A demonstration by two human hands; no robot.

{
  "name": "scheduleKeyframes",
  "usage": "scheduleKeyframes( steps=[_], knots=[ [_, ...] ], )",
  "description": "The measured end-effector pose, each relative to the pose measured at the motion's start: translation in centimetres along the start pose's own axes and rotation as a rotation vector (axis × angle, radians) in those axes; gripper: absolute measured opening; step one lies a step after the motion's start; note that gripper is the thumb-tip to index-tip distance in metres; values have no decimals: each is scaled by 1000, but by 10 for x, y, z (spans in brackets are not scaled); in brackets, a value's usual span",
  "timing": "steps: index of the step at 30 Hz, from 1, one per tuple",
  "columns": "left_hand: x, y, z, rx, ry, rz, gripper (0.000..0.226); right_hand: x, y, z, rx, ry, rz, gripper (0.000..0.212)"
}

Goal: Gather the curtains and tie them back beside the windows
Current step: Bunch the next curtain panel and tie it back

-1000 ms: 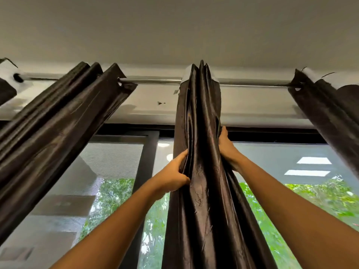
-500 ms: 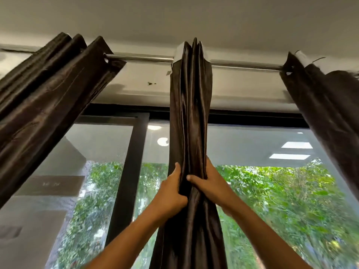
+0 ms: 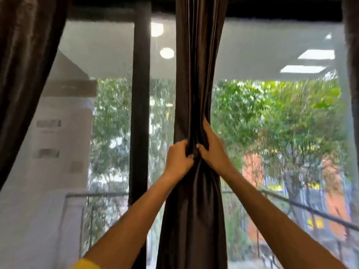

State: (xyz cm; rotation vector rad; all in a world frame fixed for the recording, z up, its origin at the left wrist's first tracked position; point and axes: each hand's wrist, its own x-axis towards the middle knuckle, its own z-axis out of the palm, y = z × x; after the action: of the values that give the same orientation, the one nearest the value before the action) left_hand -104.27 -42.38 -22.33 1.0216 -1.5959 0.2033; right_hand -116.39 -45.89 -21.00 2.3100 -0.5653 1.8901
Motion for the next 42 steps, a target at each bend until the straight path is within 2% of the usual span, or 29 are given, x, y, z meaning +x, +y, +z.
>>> scheduleKeyframes(
  steps=[7,10,14,17,19,22,26,30,33,37,42],
  knots=[
    [-54,3,6,-199,-48,-44,35,-64,4,11,-103,15,75,88],
    [-66,7,5,-337,-58,-153,12,-86,1,10,-107,-9,95,84],
    [-85,8,8,-422,-18,-299,31,-112,-8,5,-175,11,104,83],
    [-104,0,12,-420,14,-259,30,-128,-14,6,-179,10,125,84],
    [-111,-10,15,-388,4,-260,20,-143,-17,7,-162,7,166,82],
    [-125,-14,16,-424,-7,-272,31,-170,-26,5,-140,-6,197,81],
    [-139,2,14,-402,23,-299,31,-198,-42,-5,-129,-12,221,78],
    [-151,28,12,-273,61,-293,22,-219,-57,-24,-123,-57,219,76],
    [-172,41,9,-133,115,-299,11,-245,-66,-43,-234,-65,249,73],
    [-218,56,-5,14,193,-300,30,-292,-93,-60,-360,1,297,64],
    [-263,78,-42,89,205,-286,15,-340,-128,-68,-500,40,306,62]
  ],
)
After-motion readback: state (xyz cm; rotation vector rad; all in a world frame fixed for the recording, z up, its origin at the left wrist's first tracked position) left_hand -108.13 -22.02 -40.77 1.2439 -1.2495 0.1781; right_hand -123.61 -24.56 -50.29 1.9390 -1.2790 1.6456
